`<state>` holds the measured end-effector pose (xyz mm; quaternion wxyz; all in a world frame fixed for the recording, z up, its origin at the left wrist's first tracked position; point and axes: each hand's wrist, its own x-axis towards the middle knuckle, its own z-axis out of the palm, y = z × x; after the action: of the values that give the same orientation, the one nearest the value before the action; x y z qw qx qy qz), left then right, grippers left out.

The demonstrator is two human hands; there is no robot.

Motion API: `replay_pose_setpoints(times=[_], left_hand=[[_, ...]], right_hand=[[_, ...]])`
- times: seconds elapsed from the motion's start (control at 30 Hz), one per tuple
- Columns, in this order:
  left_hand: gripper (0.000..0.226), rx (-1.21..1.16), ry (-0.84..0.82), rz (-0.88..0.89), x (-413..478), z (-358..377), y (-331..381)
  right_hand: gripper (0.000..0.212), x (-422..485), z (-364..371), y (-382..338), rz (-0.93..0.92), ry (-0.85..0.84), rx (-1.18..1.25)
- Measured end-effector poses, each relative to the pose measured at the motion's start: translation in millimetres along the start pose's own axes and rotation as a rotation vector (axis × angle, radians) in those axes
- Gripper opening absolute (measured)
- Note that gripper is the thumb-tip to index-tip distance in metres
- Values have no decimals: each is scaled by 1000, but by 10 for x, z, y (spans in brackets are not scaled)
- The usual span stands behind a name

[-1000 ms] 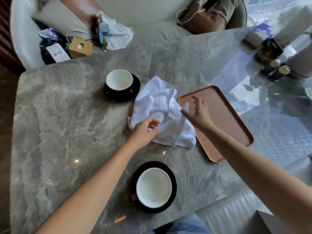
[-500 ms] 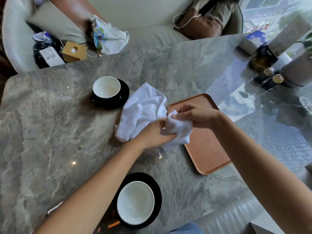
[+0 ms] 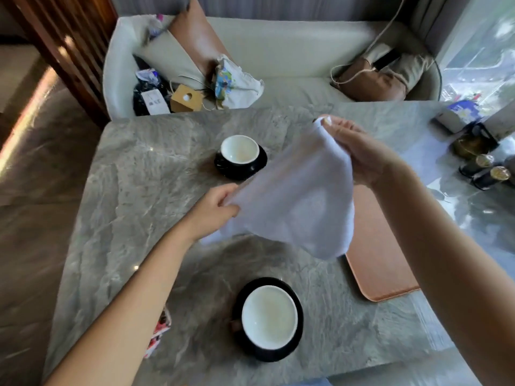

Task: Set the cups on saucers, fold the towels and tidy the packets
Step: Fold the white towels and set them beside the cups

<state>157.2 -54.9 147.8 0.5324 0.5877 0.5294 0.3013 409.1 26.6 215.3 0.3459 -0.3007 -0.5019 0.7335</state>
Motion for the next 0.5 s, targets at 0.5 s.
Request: replay_pose_setpoints(times=[0.5], left_hand=[[29,-69,679,43,-916,-2186,-96]], right_hand=[[19,1191,1222,-12,-218,214,-250]])
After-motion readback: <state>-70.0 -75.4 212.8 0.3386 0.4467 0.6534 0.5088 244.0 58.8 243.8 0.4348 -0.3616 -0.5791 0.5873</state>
